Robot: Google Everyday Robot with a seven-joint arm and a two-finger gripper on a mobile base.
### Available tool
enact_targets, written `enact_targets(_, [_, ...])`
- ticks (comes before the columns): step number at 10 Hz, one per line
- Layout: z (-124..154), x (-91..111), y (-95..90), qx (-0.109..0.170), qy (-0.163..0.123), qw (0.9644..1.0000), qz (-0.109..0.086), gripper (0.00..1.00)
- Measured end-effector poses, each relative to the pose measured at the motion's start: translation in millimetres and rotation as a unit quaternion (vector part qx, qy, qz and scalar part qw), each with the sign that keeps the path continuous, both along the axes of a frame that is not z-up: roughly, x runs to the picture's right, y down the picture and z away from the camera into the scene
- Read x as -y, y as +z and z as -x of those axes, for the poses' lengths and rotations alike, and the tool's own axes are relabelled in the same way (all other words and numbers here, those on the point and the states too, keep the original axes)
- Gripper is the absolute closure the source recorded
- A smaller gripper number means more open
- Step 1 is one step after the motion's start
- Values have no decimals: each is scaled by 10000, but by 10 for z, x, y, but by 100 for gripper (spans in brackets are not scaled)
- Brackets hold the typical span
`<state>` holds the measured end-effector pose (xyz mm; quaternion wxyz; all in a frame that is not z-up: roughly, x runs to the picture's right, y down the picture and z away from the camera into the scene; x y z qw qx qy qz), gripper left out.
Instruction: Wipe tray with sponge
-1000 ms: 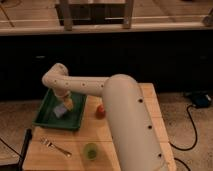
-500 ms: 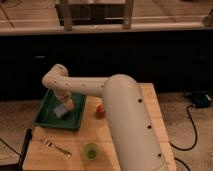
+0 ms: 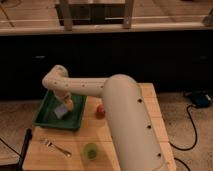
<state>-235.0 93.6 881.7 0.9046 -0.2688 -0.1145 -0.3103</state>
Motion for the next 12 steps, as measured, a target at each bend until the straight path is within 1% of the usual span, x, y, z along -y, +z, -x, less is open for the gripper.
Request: enact_targets(12, [-52, -28, 56, 110, -136, 9998, -73, 99])
